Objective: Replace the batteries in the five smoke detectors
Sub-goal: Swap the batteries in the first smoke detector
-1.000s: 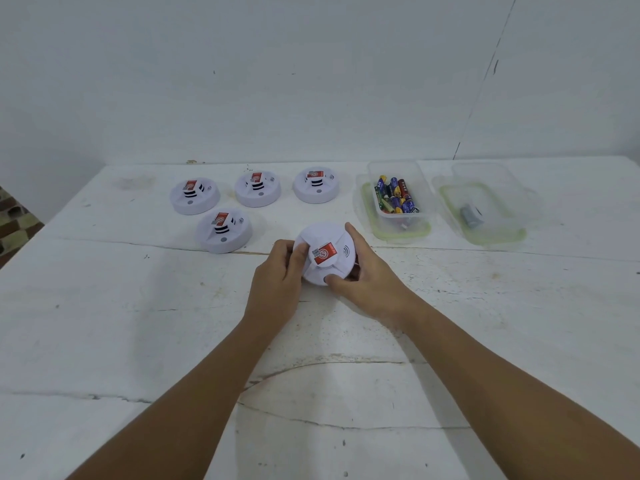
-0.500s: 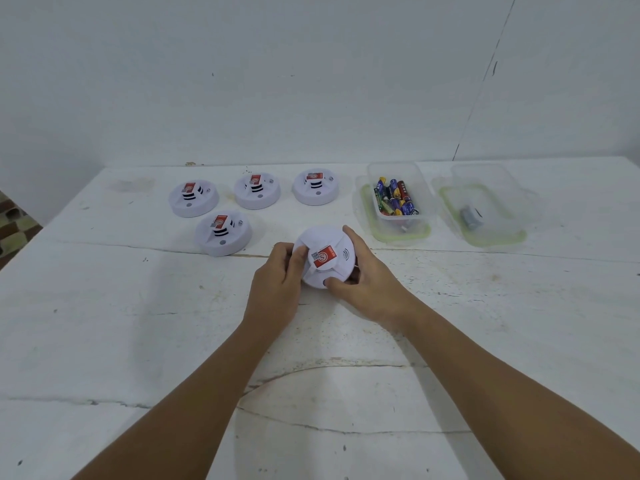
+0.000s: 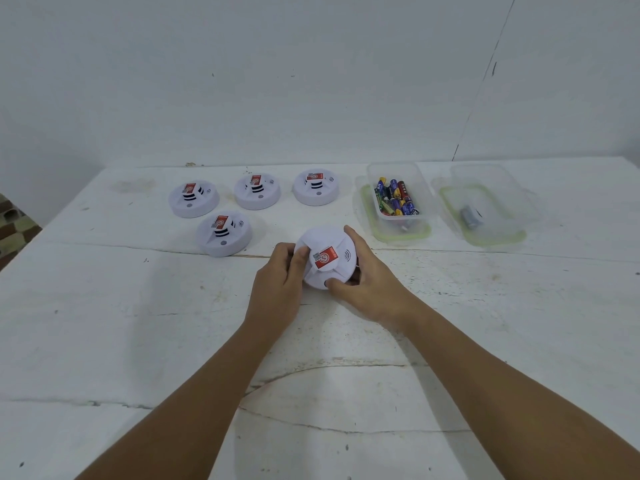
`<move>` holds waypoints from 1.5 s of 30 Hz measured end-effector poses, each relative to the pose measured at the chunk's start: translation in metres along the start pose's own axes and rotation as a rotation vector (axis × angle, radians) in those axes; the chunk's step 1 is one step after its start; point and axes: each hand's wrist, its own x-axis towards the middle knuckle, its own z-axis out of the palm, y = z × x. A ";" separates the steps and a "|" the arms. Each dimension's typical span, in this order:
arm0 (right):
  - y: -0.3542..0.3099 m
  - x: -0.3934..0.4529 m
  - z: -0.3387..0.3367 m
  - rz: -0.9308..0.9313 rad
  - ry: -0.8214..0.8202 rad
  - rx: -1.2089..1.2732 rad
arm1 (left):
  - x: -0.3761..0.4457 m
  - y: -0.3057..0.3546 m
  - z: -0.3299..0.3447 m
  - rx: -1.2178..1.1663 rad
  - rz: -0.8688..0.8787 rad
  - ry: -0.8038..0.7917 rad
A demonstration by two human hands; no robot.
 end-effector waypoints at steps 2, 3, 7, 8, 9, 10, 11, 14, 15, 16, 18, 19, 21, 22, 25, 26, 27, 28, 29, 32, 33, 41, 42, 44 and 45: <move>0.001 0.000 0.000 0.008 0.000 0.008 | 0.001 -0.001 0.000 -0.008 -0.003 0.006; 0.001 0.001 0.000 0.012 -0.003 0.010 | 0.002 -0.001 0.000 -0.009 -0.002 0.006; 0.003 0.003 0.000 0.010 -0.012 0.010 | 0.001 -0.002 0.000 0.010 -0.001 -0.004; 0.004 0.003 0.000 0.014 -0.013 0.021 | 0.001 -0.002 0.001 0.004 -0.003 -0.001; 0.004 0.003 0.000 0.019 -0.018 0.028 | 0.001 -0.003 0.001 -0.001 -0.005 0.001; 0.004 0.004 0.000 0.018 -0.023 0.026 | 0.001 -0.003 0.001 -0.001 -0.005 0.000; 0.004 0.003 -0.001 0.016 -0.029 0.018 | 0.001 -0.003 0.001 0.005 -0.003 -0.001; 0.005 0.004 0.000 0.016 -0.032 0.022 | 0.001 -0.003 0.001 0.015 0.001 0.000; 0.005 0.005 -0.001 0.021 -0.030 0.031 | 0.001 -0.003 0.001 0.007 -0.001 0.002; 0.006 0.005 -0.002 0.027 -0.035 0.048 | 0.001 -0.002 0.001 -0.002 -0.001 0.005; 0.007 0.007 -0.003 0.044 -0.051 0.089 | 0.001 -0.002 0.000 -0.014 -0.002 0.007; 0.006 0.008 -0.004 0.056 -0.056 0.103 | 0.001 -0.002 0.001 -0.013 -0.002 0.006; 0.004 0.008 -0.004 0.085 -0.063 0.163 | 0.001 -0.002 0.001 -0.010 -0.003 0.006; 0.003 0.008 -0.003 0.090 -0.063 0.199 | 0.001 -0.001 0.001 -0.010 -0.002 0.007; 0.001 0.005 -0.003 0.059 -0.083 0.262 | 0.001 -0.001 0.001 -0.013 0.007 0.010; 0.001 0.005 -0.002 0.058 -0.087 0.287 | 0.001 -0.001 0.001 -0.015 0.010 0.010; 0.002 0.005 -0.003 0.061 -0.092 0.301 | 0.001 -0.001 0.000 -0.014 0.013 0.012; 0.002 0.005 -0.003 0.067 -0.081 0.307 | 0.000 -0.001 0.000 -0.014 0.015 0.014; 0.002 0.005 -0.002 0.069 -0.069 0.298 | 0.000 -0.001 0.000 -0.015 0.015 0.015; 0.003 0.006 0.000 0.065 -0.066 0.273 | 0.001 0.000 0.001 -0.012 0.016 0.012; 0.005 0.007 -0.001 0.065 -0.067 0.271 | 0.001 0.000 0.001 -0.009 0.017 0.014; 0.007 0.005 -0.003 0.068 -0.073 0.257 | 0.000 0.001 0.001 0.012 0.022 0.013; 0.006 0.005 -0.002 0.069 -0.076 0.261 | 0.000 0.001 0.001 0.015 0.021 0.012; 0.008 0.006 -0.002 0.063 -0.077 0.266 | 0.000 0.001 0.001 0.023 0.021 0.014; 0.008 0.007 -0.002 0.062 -0.078 0.266 | 0.000 0.001 0.001 0.027 0.022 0.015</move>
